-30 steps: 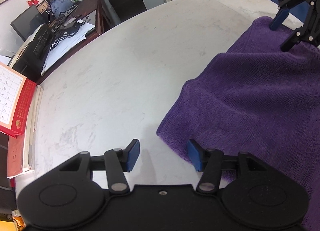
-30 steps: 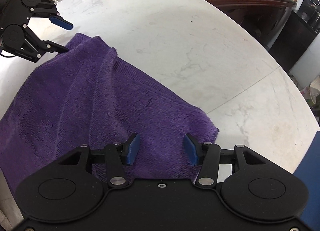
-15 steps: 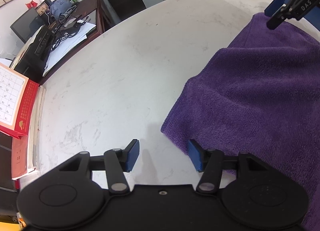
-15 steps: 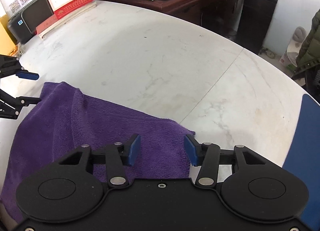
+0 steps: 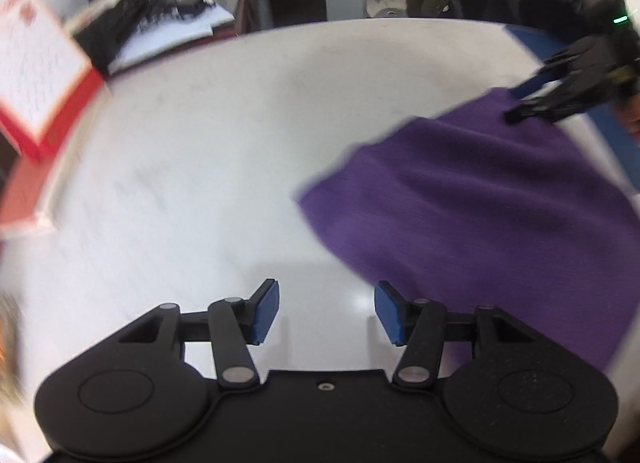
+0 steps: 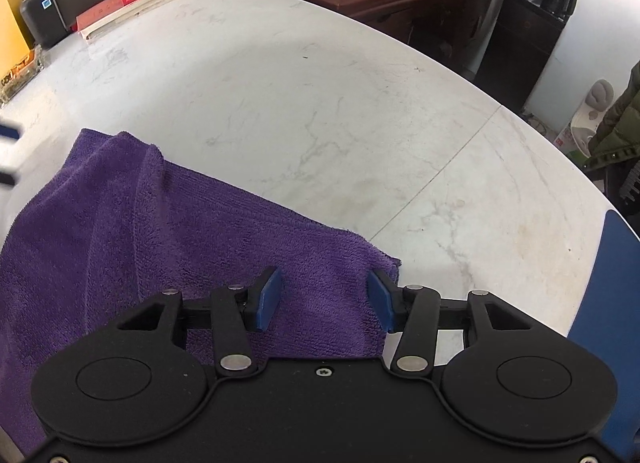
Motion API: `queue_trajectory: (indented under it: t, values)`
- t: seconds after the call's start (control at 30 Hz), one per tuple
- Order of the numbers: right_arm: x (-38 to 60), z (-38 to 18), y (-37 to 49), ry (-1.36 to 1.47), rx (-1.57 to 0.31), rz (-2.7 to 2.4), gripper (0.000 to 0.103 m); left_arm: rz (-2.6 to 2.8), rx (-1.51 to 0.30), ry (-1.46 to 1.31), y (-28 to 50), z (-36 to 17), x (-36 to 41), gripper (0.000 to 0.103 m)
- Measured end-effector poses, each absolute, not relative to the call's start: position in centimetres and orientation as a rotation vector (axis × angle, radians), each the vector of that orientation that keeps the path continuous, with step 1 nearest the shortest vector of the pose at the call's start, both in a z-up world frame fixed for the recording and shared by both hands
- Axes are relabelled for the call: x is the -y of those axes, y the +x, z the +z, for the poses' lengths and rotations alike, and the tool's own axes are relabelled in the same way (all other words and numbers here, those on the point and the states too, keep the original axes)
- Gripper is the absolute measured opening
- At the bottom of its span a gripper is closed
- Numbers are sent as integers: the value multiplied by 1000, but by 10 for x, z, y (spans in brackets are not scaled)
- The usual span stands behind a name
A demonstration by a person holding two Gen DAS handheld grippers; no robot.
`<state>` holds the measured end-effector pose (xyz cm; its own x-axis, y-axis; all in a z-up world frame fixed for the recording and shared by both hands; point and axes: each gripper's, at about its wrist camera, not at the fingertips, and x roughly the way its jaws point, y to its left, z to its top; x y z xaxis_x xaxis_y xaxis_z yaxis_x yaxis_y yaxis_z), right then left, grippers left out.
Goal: Fold towel
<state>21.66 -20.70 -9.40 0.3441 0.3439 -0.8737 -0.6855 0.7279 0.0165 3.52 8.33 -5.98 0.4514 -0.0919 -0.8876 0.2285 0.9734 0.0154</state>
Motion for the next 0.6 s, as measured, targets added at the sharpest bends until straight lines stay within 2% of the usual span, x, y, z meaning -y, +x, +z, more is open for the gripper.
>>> queue_trajectory:
  t: [0.13,0.3,0.43,0.6]
  values:
    - [205,-92,217,-377,-1024,686,47,-235,-1105,97,3,-60,-58,51]
    - [206,-57,209,-296,-954,706,47,-247,-1094,67,-28,-62,-38,51]
    - [167,-22,176,-325,-894,862,48,-283,-1073,65,-45,-63,-25,51]
    - [94,-23,143,-454,-885,1047,48,-333,-1062,64,-59,-69,-12,51]
